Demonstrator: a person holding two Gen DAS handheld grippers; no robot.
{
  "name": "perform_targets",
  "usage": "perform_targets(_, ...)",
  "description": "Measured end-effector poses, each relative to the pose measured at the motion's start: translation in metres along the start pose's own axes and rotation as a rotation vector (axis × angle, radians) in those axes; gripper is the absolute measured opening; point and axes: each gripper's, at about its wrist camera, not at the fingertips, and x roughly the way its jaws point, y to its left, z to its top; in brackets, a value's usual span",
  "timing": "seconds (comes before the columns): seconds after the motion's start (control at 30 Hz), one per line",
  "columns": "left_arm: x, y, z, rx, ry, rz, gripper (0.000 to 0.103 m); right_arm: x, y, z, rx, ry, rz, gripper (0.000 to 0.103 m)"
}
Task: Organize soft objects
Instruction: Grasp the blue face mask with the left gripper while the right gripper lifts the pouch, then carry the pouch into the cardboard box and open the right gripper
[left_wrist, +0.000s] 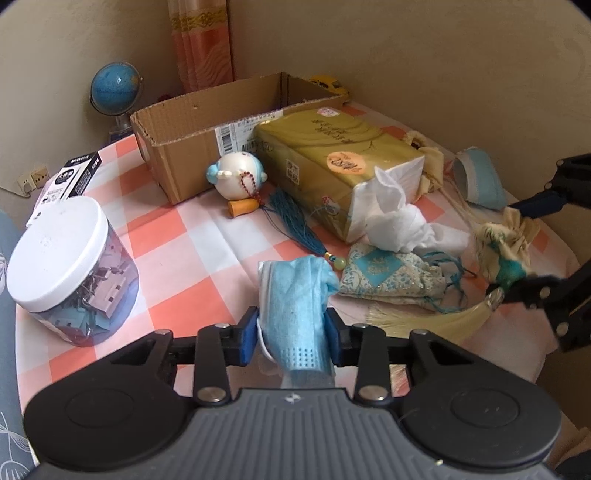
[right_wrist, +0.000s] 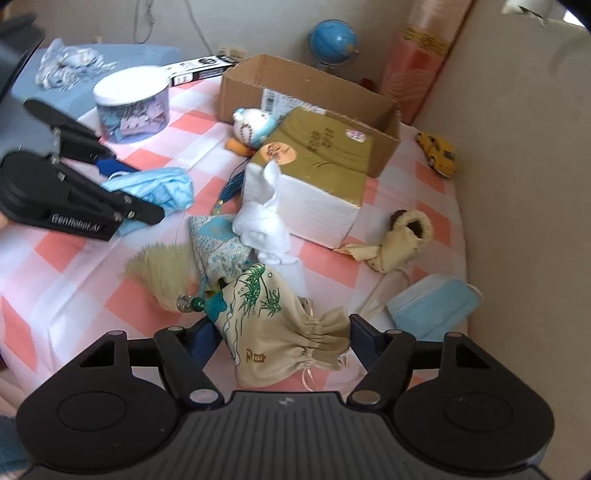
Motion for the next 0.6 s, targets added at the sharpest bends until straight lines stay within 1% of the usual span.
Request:
perform_targets(0.27,-0.023,-0.001,0.004,0.025,-0.043,-0.004,0.036,-0.021,-0.022,0.028,0.163,0.05,-0.022,0.077)
perform_targets(0.43,-0.031,-0.001,0.003,0.025,-0.055,-0.012,0.036,-0.027,-0.041,0.06,0.213,0.066,-0.062,0.077)
perform_targets(0.6,-0.037,-0.001,0.004,0.038,-0.062,-0.015,0.036,-0.031,-0.059,0.099,0.249,0.042,-0.077,0.077)
